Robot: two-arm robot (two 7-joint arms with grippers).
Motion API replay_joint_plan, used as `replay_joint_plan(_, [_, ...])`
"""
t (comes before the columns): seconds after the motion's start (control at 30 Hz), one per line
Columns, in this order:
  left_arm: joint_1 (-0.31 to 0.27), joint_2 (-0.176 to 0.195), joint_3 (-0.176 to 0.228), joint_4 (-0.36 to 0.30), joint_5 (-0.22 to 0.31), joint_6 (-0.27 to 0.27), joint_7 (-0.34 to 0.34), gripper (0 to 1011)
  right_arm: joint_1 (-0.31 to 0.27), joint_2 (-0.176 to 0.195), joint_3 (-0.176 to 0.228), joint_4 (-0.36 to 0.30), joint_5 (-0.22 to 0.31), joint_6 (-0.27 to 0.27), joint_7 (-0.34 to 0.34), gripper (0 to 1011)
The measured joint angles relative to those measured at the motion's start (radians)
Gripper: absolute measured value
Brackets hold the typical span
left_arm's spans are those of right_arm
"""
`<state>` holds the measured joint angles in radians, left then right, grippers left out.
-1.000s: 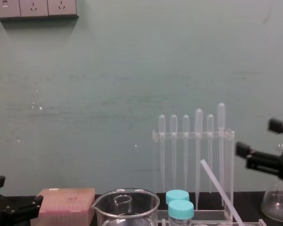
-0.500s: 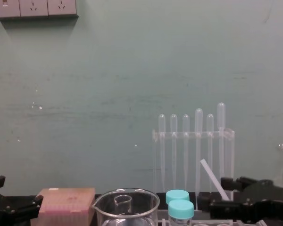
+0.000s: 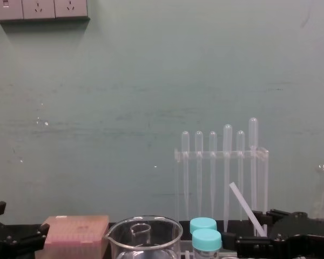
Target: Pick up the stirring rod with one hand, then place it down.
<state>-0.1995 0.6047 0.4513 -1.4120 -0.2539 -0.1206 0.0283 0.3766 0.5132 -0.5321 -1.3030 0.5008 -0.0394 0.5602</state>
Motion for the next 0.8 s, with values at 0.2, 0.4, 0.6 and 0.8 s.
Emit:
replay_joint_plan(0.2, [0.000, 0.000, 0.000, 0.000, 0.000, 0.000, 0.000, 1000, -0.001, 0.001, 0.001, -0.002, 0.001, -0.003, 0.001, 1000])
replay_joint_plan(0.4, [0.000, 0.000, 0.000, 0.000, 0.000, 0.000, 0.000, 1000, -0.002, 0.001, 0.001, -0.002, 0.003, -0.005, 0.001, 883])
replay_joint_plan(0.6, [0.000, 0.000, 0.000, 0.000, 0.000, 0.000, 0.000, 1000, -0.002, 0.002, 0.002, -0.003, 0.004, -0.006, 0.002, 734])
replay_joint_plan(0.8, [0.000, 0.000, 0.000, 0.000, 0.000, 0.000, 0.000, 1000, -0.003, 0.003, 0.002, -0.003, 0.005, -0.007, 0.002, 524])
